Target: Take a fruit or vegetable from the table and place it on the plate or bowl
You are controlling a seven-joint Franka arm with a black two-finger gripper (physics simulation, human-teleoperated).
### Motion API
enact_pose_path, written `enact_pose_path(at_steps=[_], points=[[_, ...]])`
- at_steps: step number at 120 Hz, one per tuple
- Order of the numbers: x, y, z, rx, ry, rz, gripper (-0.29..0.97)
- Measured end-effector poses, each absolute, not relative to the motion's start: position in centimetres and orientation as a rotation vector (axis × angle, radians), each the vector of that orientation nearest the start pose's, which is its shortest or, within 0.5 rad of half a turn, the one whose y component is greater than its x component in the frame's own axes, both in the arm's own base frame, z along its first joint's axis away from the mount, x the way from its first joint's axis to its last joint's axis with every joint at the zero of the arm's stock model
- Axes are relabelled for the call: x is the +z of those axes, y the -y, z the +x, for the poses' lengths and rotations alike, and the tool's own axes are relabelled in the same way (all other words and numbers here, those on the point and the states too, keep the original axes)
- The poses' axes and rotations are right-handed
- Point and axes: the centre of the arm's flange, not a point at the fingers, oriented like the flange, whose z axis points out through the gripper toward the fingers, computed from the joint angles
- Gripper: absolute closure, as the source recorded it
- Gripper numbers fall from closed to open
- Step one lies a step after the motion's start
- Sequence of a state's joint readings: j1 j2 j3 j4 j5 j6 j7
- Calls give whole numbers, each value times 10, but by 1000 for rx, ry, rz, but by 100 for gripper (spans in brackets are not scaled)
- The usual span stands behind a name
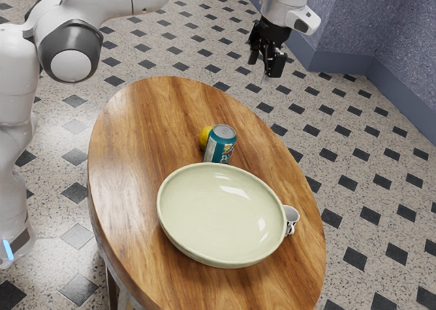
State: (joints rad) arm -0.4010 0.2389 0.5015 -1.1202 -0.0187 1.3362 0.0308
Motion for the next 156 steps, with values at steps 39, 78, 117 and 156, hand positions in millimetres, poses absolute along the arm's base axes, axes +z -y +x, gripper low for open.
enact_pose_path(at_steps=[39, 78, 117, 156], points=[[694, -11, 587, -20, 83, -3047, 0], [769, -5, 548, -207, 50, -3066, 0], [729, -23, 565, -43, 29, -3001, 0], [709, -52, 561, 64, -631, -2954, 0]])
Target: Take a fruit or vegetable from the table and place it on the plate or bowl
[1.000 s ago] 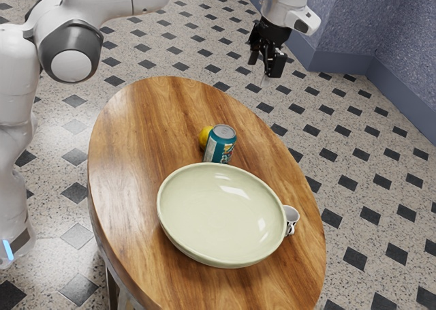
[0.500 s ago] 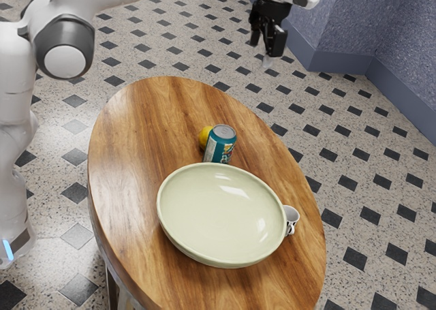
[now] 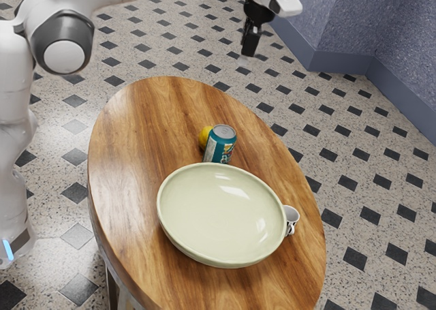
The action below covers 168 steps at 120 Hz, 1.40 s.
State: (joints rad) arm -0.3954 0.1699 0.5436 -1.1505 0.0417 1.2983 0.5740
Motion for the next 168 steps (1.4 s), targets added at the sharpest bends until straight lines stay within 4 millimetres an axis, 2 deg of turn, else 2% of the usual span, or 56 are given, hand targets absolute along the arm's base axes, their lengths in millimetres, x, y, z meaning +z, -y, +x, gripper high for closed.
enact_pose_path(at_steps=[10, 21, 30, 38, 57, 62, 73, 81, 89, 107, 133, 149, 168], points=[[697, -56, 563, 86, -832, -2932, 0], [696, -72, 561, 75, -985, -2908, 0], [694, -73, 562, 70, -1121, -2870, 0], [681, -72, 566, 97, -1235, -2840, 0], [634, -70, 575, 131, -1467, -2790, 0], [629, -73, 574, 114, -1509, -2777, 0], [632, -79, 566, 50, -1593, -2741, 0], [630, -83, 559, 23, -1650, -2720, 0], [621, -87, 552, 13, -1698, -2706, 0], [599, -94, 552, 9, -1762, -2669, 0], [572, -90, 548, -4, -1857, -2618, 0], [566, -86, 539, -47, -1900, -2577, 0], [565, -97, 533, -62, -1891, -2541, 0]])
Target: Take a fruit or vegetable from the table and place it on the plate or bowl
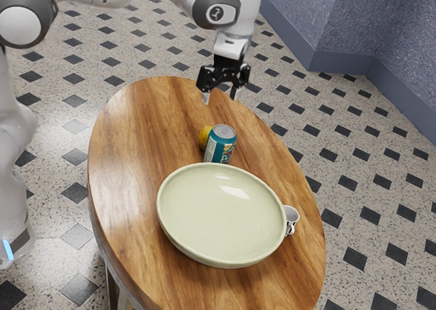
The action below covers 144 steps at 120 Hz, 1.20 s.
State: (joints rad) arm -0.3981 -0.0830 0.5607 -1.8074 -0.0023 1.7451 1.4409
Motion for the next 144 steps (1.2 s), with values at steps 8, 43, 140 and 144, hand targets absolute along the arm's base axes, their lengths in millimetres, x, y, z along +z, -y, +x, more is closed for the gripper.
enact_pose_path(at_steps=[8, 43, 140, 144], points=[[562, -95, 533, -49, -1897, -2511, 0], [538, -85, 534, -19, -1928, -2467, 0], [490, -89, 520, 17, -1924, -2518, 0], [488, -88, 520, 18, -1923, -2518, 0]])
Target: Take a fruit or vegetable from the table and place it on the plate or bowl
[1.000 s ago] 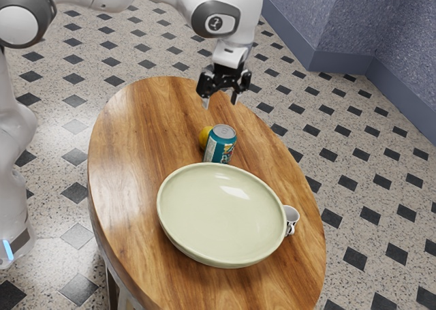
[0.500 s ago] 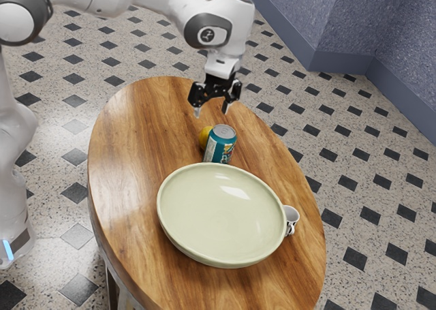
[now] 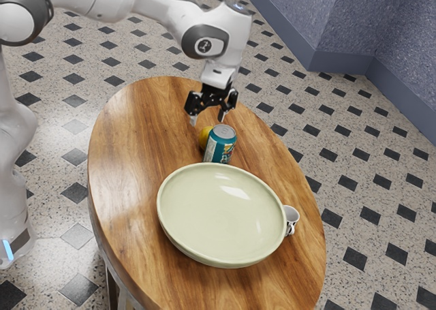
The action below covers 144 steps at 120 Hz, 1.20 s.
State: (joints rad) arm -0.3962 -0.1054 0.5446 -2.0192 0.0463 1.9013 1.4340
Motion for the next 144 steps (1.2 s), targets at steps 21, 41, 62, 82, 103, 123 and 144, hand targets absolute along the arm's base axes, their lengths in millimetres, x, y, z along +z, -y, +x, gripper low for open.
enact_pose_path(at_steps=[21, 41, 62, 82, 103, 123, 144], points=[[478, -88, 524, 39, -1916, -2521, 0], [464, -85, 530, 68, -1914, -2525, 0], [458, -85, 533, 78, -1909, -2528, 0], [449, -87, 538, 102, -1894, -2539, 0], [439, -89, 543, 131, -1884, -2555, 0], [432, -82, 547, 143, -1895, -2554, 0], [427, -75, 549, 153, -1908, -2550, 0]])
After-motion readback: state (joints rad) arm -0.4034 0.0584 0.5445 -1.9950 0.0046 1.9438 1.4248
